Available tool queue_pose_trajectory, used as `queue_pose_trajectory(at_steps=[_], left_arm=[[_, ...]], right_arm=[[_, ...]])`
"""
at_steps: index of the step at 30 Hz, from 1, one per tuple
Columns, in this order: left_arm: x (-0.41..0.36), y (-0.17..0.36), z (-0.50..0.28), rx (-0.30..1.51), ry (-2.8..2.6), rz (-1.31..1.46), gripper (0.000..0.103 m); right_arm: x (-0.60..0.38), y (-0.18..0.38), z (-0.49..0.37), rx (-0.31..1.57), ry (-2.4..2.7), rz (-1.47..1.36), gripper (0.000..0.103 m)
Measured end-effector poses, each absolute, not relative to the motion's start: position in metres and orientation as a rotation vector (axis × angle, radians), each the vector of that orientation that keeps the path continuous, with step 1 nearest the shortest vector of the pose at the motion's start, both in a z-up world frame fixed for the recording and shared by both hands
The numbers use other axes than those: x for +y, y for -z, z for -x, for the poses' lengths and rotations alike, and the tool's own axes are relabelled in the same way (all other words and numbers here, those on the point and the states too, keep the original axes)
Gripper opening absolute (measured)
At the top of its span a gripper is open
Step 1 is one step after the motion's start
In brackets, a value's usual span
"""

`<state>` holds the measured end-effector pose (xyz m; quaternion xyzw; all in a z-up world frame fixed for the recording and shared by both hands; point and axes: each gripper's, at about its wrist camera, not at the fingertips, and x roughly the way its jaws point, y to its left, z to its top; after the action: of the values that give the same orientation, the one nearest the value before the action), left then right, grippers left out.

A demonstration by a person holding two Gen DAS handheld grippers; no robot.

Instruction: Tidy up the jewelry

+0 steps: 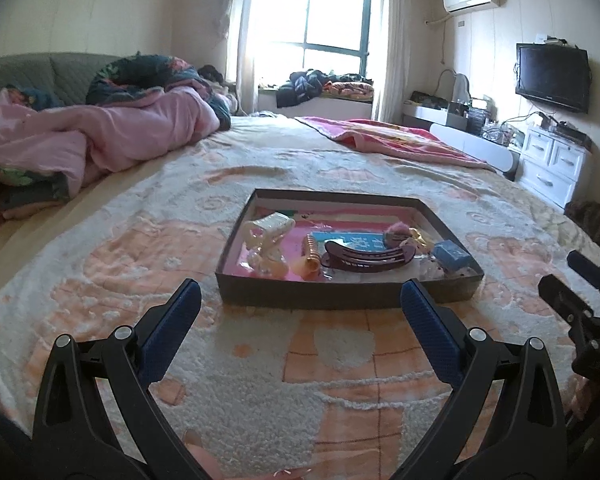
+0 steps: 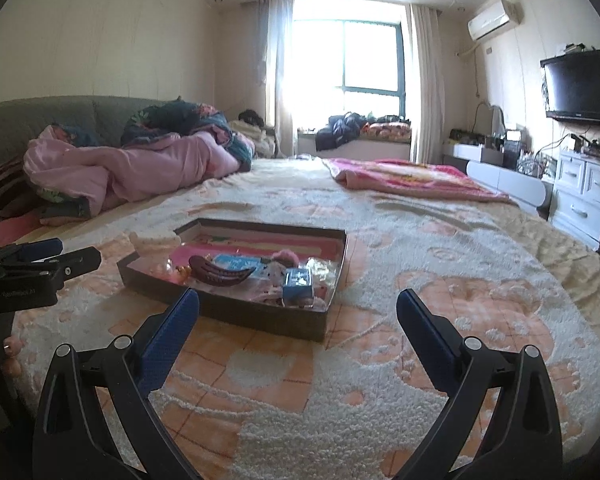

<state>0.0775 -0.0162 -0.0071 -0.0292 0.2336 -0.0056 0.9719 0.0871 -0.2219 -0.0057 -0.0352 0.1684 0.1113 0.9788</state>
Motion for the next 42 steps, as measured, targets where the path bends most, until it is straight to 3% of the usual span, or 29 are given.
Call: queue_pose_trajectory(at_steps=[42], left_arm=[[-0.016,0.017,-0.082,0.444,0.088,0.079,0.092]], right_arm=[[-0.227,0.016,-0.094,0.328,-0.224,0.038,0.096]])
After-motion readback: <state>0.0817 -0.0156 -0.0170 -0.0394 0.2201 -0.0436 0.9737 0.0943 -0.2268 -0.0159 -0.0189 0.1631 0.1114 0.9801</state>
